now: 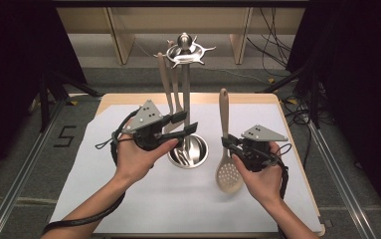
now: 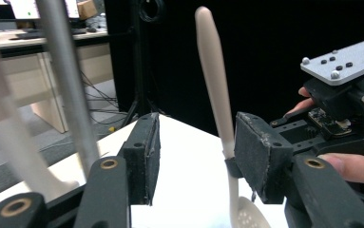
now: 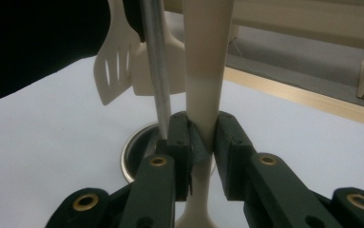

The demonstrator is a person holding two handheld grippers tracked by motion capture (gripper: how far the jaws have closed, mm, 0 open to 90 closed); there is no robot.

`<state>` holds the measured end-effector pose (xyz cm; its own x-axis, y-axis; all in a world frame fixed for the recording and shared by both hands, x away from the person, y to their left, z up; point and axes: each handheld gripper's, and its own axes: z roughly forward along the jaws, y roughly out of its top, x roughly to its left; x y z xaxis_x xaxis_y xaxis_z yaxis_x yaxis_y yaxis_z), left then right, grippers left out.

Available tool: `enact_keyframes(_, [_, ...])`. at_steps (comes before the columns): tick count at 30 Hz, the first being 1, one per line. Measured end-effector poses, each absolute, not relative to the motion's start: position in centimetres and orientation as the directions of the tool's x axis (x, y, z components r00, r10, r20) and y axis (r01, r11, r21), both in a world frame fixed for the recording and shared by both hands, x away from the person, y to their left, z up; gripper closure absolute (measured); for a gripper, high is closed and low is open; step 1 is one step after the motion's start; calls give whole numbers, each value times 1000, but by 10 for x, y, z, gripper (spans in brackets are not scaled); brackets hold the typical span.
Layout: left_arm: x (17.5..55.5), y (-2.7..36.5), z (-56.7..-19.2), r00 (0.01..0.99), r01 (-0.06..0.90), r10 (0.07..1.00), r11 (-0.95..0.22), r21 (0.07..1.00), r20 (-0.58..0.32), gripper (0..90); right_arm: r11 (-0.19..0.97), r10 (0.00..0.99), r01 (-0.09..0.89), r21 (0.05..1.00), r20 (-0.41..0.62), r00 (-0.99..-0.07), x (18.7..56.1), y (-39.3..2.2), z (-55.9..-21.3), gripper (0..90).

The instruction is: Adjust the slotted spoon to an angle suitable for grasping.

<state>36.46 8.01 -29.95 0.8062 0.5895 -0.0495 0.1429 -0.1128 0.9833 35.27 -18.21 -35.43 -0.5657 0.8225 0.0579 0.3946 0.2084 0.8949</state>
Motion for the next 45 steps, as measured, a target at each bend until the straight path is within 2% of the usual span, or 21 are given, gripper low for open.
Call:
enact_keyframes(3, [367,72,-301,817,151,573,-116,982,-57,506,232,812,357,905,21,-583,352,-179,-352,784])
enact_keyframes(5, [369,64,-303,824,157,563,-112,981,-67,505,207,813,367,907,49,-580,350,-174,-352,784])
enact_keyframes(7, [370,58,-304,828,156,557,-112,981,-68,504,249,803,330,911,-3,-596,350,-175,-350,784])
enact_keyframes(9, [372,53,-305,833,164,547,-97,982,-85,504,219,801,340,915,31,-598,348,-170,-349,784])
enact_keyframes(14, [375,43,-308,831,185,546,-85,979,-110,519,218,802,322,921,18,-597,344,-167,-347,784])
enact_keyframes(18, [378,40,-310,835,205,534,-75,976,-134,584,237,789,314,919,6,-615,342,-165,-345,784])
enact_keyframes(21, [378,40,-311,836,193,536,-87,977,-118,704,250,781,306,918,-4,-625,341,-164,-344,784])
enact_keyframes(26, [379,42,-310,857,211,493,-68,975,-151,741,229,785,295,928,4,-620,339,-162,-345,783])
enact_keyframes(40, [378,48,-305,872,184,467,-41,982,-144,752,242,775,258,935,-26,-632,336,-160,-340,773])
enact_keyframes(43, [379,50,-304,876,178,464,-53,983,-134,753,233,774,261,937,-16,-633,335,-161,-339,738])
enact_keyframes(45, [379,52,-304,875,176,465,-54,983,-131,754,248,764,230,941,-44,-644,337,-163,-338,698])
